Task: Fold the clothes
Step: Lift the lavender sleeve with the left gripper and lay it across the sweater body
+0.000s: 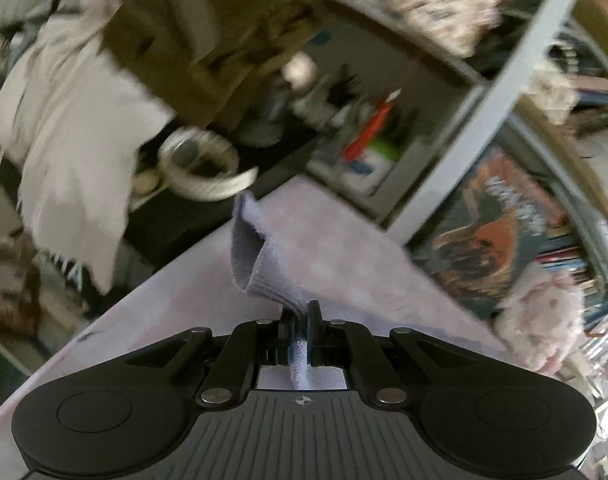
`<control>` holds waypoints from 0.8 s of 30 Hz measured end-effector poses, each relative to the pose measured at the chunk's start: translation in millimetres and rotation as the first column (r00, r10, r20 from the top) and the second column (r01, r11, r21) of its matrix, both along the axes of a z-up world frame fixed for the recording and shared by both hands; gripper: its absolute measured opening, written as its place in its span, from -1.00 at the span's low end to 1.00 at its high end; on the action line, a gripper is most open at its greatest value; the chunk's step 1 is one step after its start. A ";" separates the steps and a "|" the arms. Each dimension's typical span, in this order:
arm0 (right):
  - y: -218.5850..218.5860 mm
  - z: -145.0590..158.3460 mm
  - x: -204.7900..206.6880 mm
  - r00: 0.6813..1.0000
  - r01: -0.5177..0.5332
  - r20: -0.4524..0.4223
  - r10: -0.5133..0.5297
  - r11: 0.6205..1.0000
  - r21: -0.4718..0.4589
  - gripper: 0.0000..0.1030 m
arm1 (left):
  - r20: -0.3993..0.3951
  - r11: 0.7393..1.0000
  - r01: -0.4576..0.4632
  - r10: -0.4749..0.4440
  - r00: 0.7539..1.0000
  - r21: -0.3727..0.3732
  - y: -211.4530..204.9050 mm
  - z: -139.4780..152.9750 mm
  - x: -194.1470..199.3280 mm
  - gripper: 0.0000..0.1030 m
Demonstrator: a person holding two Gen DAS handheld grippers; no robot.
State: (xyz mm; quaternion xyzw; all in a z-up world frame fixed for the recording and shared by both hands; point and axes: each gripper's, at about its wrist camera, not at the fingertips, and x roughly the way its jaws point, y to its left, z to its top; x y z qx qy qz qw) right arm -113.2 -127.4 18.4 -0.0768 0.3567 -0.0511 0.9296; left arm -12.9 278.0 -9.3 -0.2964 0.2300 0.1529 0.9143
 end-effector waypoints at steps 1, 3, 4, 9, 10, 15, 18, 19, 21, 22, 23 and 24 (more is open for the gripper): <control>-5.3 -0.6 3.4 1.000 -0.009 0.004 0.009 1.000 0.008 0.96 | 0.020 1.000 0.007 -0.008 1.000 0.018 -9.2 8.9 0.7 -0.94; -17.3 -1.8 10.9 0.999 -0.034 0.014 0.033 0.999 0.023 0.96 | 0.052 0.998 0.023 -0.026 0.998 0.053 -31.2 25.1 4.0 -0.94; -24.7 -2.2 15.7 0.998 -0.052 0.020 0.051 0.998 0.030 0.96 | 0.068 0.997 0.033 -0.038 0.997 0.073 -45.6 34.0 6.8 -0.94; -74.8 -0.6 43.4 0.989 -0.143 0.033 0.141 0.986 0.087 0.96 | 0.125 0.978 0.101 -0.125 0.984 0.182 -134.8 73.7 25.8 -0.94; -86.6 -0.2 48.1 0.987 -0.162 0.035 0.159 0.981 0.107 0.96 | 0.130 0.971 0.116 -0.145 0.981 0.207 -152.3 78.9 29.9 -0.94; -134.3 -1.3 64.9 0.973 -0.232 0.033 0.230 0.961 0.149 0.96 | 0.125 0.943 0.179 -0.221 0.967 0.281 -236.3 92.9 56.0 -0.94; -159.4 -2.7 73.1 0.964 -0.267 0.033 0.265 0.949 0.170 0.96 | 0.087 0.923 0.223 -0.262 0.961 0.313 -280.9 91.0 75.2 -0.94; -167.6 -4.6 76.2 0.961 -0.274 0.028 0.273 0.945 0.181 0.96 | 0.071 0.916 0.239 -0.275 0.959 0.321 -295.1 88.5 82.6 -0.94; -180.2 -8.3 81.0 0.959 -0.281 0.016 0.283 0.939 0.199 0.96 | 0.041 0.900 0.270 -0.302 0.953 0.341 -320.2 83.1 94.2 -0.94; -186.3 -10.1 83.2 0.958 -0.284 0.010 0.288 0.936 0.207 0.96 | 0.026 0.891 0.286 -0.315 0.949 0.353 -331.5 80.2 98.8 -0.94; -190.8 -11.3 84.5 0.956 -0.287 0.007 0.292 0.934 0.211 0.96 | 0.012 0.881 0.303 -0.329 0.944 0.363 -342.7 77.2 103.3 -0.94; -195.4 -12.2 85.4 0.955 -0.290 0.006 0.296 0.933 0.213 0.96 | -0.003 0.872 0.319 -0.342 0.940 0.372 -352.9 73.9 107.5 -0.94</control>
